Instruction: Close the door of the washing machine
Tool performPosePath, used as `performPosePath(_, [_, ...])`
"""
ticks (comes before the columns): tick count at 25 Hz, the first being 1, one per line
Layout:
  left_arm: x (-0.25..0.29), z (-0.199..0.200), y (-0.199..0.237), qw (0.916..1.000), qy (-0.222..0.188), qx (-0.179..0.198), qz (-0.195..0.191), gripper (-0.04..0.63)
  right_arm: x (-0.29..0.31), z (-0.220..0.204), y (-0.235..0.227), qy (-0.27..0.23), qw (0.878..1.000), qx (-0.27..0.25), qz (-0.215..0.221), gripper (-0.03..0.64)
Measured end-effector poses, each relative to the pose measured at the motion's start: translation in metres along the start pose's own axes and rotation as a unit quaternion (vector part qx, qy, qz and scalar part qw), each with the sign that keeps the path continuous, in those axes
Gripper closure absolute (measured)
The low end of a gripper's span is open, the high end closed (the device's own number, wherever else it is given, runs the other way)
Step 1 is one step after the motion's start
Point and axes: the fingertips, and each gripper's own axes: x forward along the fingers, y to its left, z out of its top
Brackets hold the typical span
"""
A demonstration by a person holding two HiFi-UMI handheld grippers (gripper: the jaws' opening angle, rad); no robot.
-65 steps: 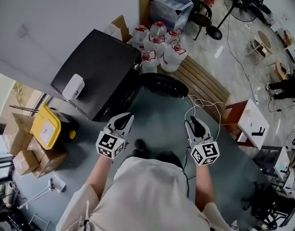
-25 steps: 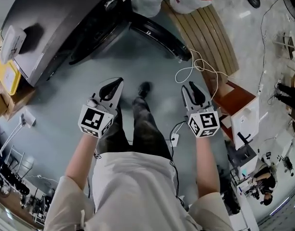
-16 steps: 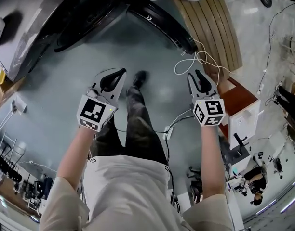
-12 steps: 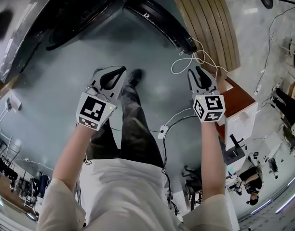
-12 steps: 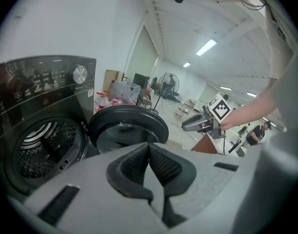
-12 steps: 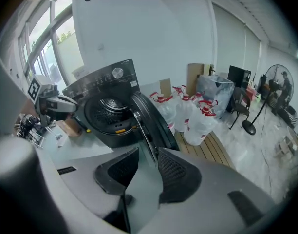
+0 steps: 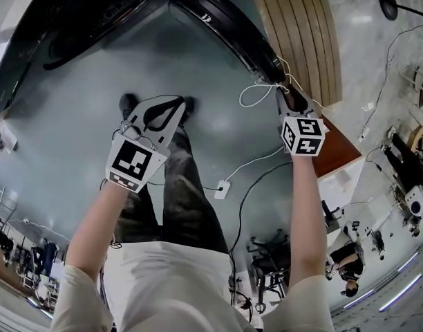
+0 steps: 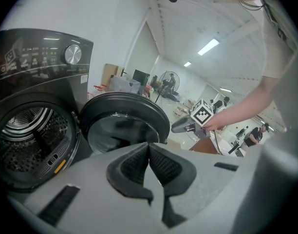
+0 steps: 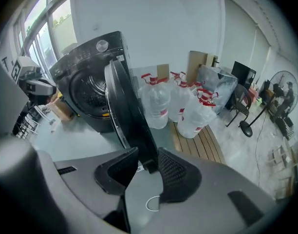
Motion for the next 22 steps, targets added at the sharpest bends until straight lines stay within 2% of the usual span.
performPosePath(5, [0.005,-0.018,0.015,0.9999,0.004,-0.01,0.01,0.586,0.025,-0.007,-0.004,0.02,0.998,-0.066,0.009,0.472])
performPosePath(8, [0.005,-0.032,0.026,0.9997,0.011,-0.015,0.019,0.586,0.033,-0.006,-0.005,0.023,0.995,-0.095,0.006,0.515])
performPosePath(15, [0.004,-0.055,0.035,0.9991,0.021,-0.027,0.023,0.586,0.032,-0.013,0.004,0.008,0.997,-0.082,0.001,0.515])
performPosePath(22, [-0.003,-0.067,0.032,0.9993,0.025,-0.025,0.01,0.586,0.03,-0.023,0.041,0.012,0.997,-0.081,0.009,0.515])
